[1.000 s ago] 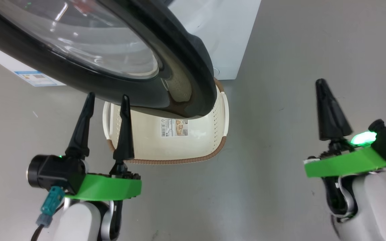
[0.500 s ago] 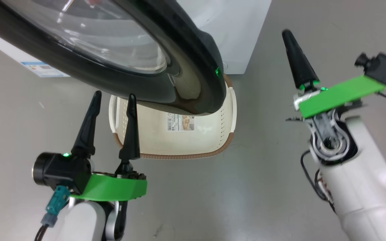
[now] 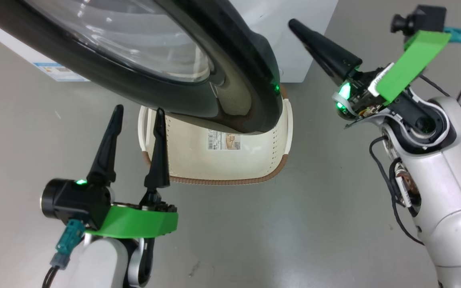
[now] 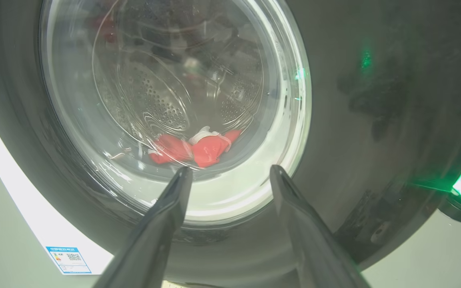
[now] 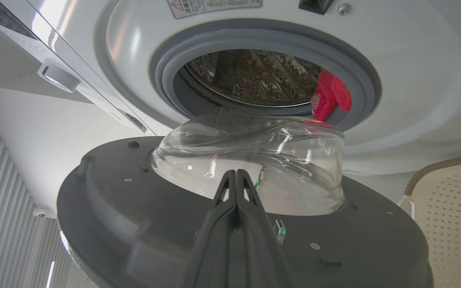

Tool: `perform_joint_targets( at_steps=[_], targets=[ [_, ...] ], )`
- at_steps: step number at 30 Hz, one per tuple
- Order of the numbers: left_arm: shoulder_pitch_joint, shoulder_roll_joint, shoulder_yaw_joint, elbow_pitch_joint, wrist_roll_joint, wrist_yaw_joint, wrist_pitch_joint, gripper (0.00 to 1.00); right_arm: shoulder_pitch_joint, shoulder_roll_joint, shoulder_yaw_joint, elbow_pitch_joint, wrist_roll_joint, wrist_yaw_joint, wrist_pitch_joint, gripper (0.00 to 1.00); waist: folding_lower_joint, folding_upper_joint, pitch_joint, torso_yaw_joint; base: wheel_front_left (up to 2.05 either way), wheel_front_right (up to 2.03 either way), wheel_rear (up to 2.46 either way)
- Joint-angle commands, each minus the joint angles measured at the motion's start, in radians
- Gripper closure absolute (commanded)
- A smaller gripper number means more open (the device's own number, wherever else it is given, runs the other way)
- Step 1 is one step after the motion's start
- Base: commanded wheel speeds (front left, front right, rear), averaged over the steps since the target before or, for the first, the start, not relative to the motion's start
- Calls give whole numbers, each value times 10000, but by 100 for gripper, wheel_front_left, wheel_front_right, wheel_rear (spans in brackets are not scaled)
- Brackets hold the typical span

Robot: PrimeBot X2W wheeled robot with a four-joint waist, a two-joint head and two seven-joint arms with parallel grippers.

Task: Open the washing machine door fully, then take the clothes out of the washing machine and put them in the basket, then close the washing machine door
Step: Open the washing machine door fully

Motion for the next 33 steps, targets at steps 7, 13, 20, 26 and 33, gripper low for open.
perform_joint_targets(
  at_steps=[7, 13, 20, 26, 33],
  targets=[
    [-229, 177, 165, -264, -106, 41, -49, 0, -600, 53, 410, -189, 436, 50, 1359, 100, 0, 0, 198, 173, 0, 0, 0],
    [-265, 177, 123, -222, -170, 73, -49, 0, -782, 82, 578, -65, 310, 50, 1750, 100, 0, 0, 203, 385, 0, 0, 0],
    [-147, 177, 94, -182, -266, 163, -49, 0, -441, 116, 454, -137, 402, 50, 1976, 100, 0, 0, -65, 691, 0, 0, 0],
    [66, 177, 95, -66, -333, 199, -49, 0, 123, 156, 443, -183, 431, 50, 2175, 100, 0, 0, -491, 940, 0, 0, 0],
    [372, 177, 120, 34, -381, 227, -49, 0, 841, 237, 498, -270, 421, 50, 2306, 100, 0, 0, -1023, 1251, 0, 0, 0]
  ],
)
